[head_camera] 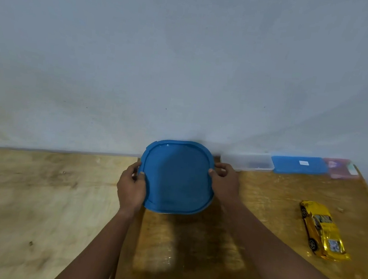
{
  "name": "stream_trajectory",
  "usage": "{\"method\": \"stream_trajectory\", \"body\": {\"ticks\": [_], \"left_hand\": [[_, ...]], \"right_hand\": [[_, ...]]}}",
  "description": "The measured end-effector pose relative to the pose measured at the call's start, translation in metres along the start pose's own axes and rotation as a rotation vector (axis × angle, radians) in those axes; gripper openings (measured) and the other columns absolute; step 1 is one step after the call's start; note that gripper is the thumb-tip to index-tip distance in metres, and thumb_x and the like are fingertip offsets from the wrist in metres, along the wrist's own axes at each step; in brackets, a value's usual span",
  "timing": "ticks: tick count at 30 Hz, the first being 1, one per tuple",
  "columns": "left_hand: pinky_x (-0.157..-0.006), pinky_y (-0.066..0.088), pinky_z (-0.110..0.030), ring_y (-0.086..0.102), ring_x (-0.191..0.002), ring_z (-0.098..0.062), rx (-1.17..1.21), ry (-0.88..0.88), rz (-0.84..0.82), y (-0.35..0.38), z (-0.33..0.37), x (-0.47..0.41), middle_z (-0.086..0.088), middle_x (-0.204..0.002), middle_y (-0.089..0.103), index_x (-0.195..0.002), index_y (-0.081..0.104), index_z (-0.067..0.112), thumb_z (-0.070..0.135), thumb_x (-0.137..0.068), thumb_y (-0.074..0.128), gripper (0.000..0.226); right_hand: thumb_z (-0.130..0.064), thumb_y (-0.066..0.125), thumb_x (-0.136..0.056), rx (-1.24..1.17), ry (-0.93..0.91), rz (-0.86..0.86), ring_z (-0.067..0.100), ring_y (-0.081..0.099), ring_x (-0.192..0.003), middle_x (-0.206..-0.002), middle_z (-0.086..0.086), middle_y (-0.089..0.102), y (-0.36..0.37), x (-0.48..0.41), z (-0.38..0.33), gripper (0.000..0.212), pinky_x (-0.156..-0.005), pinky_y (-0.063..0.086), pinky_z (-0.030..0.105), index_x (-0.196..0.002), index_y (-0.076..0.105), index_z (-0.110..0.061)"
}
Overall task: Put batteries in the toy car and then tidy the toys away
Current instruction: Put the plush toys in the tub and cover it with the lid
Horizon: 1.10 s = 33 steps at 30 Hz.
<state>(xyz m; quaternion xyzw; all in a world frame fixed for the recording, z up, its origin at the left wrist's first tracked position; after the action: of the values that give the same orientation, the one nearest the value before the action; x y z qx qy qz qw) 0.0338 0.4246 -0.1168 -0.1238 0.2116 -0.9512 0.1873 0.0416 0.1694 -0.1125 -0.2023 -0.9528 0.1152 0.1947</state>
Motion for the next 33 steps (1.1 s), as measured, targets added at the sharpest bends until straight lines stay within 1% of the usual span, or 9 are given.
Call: {"method": "stream_trajectory", "body": {"ticks": [4, 8, 13, 18, 21, 24, 29, 31, 33], "left_hand": [[-0.085, 0.044, -0.026, 0.056, -0.103, -0.014, 0.066, -0.069, 0.026, 0.002, 0.006, -0.006, 0.0, -0.122, 0.063, -0.134, 0.06, 0.017, 0.02, -0.102, 0.052, 0.033], [-0.085, 0.047, -0.032, 0.059, -0.101, -0.018, 0.052, -0.094, 0.023, 0.004, 0.002, -0.015, -0.002, -0.117, 0.065, -0.132, 0.062, 0.018, 0.025, -0.102, 0.052, 0.032], [-0.079, 0.046, -0.032, 0.059, -0.092, -0.017, 0.041, -0.07, 0.031, 0.007, 0.0, -0.016, -0.002, -0.109, 0.064, -0.128, 0.062, 0.02, 0.028, -0.102, 0.053, 0.029], [-0.086, 0.055, -0.041, 0.064, -0.098, -0.023, 0.002, -0.056, -0.002, 0.006, -0.002, -0.024, -0.003, -0.106, 0.067, -0.127, 0.063, 0.021, 0.031, -0.101, 0.056, 0.029], [-0.09, 0.055, -0.044, 0.064, -0.1, -0.025, -0.002, -0.081, -0.015, 0.007, 0.0, -0.031, -0.001, -0.103, 0.066, -0.123, 0.063, 0.021, 0.034, -0.1, 0.056, 0.028], [-0.092, 0.05, -0.04, 0.06, -0.104, -0.023, 0.017, -0.124, -0.018, 0.011, 0.002, -0.034, 0.0, -0.111, 0.064, -0.124, 0.063, 0.016, 0.035, -0.101, 0.053, 0.031], [-0.105, 0.047, -0.044, 0.058, -0.118, -0.025, 0.049, -0.172, -0.045, 0.015, -0.001, -0.037, -0.005, -0.128, 0.065, -0.135, 0.061, 0.012, 0.03, -0.104, 0.049, 0.038], [-0.105, 0.047, -0.044, 0.059, -0.117, -0.025, 0.084, -0.211, -0.061, 0.015, -0.001, -0.04, -0.004, -0.125, 0.066, -0.128, 0.066, 0.012, 0.029, -0.103, 0.049, 0.034], [-0.101, 0.049, -0.045, 0.061, -0.111, -0.025, 0.107, -0.24, -0.084, 0.014, 0.001, -0.045, -0.005, -0.116, 0.069, -0.109, 0.071, 0.015, 0.03, -0.1, 0.05, 0.027]], "right_hand": [[-0.02, 0.063, -0.095, -0.033, 0.002, -0.015, 0.011, 0.064, -0.087, -0.098, -0.007, 0.063, -0.001, -0.001, 0.001, 0.015, -0.063, 0.058, 0.029, -0.108, 0.058, -0.025], [-0.021, 0.064, -0.095, -0.037, 0.016, -0.025, 0.015, 0.066, -0.089, -0.1, -0.004, 0.066, -0.001, -0.002, 0.003, 0.016, -0.069, 0.062, 0.036, -0.11, 0.059, -0.025], [-0.019, 0.063, -0.096, -0.079, 0.02, -0.04, 0.016, 0.066, -0.09, -0.1, -0.002, 0.067, 0.0, -0.002, 0.005, 0.016, -0.066, 0.06, 0.032, -0.11, 0.058, -0.023], [-0.016, 0.061, -0.097, -0.126, 0.053, -0.079, 0.014, 0.065, -0.09, -0.101, -0.004, 0.065, -0.001, -0.004, 0.002, 0.018, -0.059, 0.055, 0.025, -0.114, 0.057, -0.02], [-0.014, 0.06, -0.096, -0.114, 0.078, -0.099, 0.012, 0.063, -0.089, -0.1, -0.008, 0.061, -0.001, -0.01, -0.001, 0.02, -0.058, 0.053, 0.024, -0.115, 0.057, -0.021], [-0.011, 0.058, -0.095, -0.098, 0.086, -0.102, 0.01, 0.061, -0.086, -0.099, -0.007, 0.06, 0.001, -0.013, -0.002, 0.02, -0.057, 0.05, 0.021, -0.113, 0.058, -0.02], [-0.015, 0.059, -0.095, -0.136, 0.113, -0.095, 0.012, 0.063, -0.086, -0.099, -0.002, 0.064, 0.004, -0.016, -0.001, 0.019, -0.058, 0.05, 0.022, -0.113, 0.063, -0.017], [-0.02, 0.057, -0.097, -0.128, 0.12, -0.104, 0.011, 0.062, -0.086, -0.098, -0.003, 0.064, 0.005, -0.019, -0.002, 0.02, -0.057, 0.047, 0.021, -0.115, 0.064, -0.015], [-0.028, 0.054, -0.099, -0.101, 0.132, -0.124, 0.011, 0.061, -0.088, -0.1, -0.003, 0.064, 0.007, -0.022, -0.005, 0.022, -0.058, 0.046, 0.022, -0.115, 0.064, -0.016]]}}
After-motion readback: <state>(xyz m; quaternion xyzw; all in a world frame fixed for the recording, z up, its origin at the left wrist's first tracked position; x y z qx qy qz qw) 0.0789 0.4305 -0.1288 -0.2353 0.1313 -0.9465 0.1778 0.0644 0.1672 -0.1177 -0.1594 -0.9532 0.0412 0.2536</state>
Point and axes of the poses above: each hand's wrist, its own x-axis away from the middle knuckle, its own y-axis out of the palm, z = x × y, the point moved 2 cm from there along -x, towards the middle knuckle
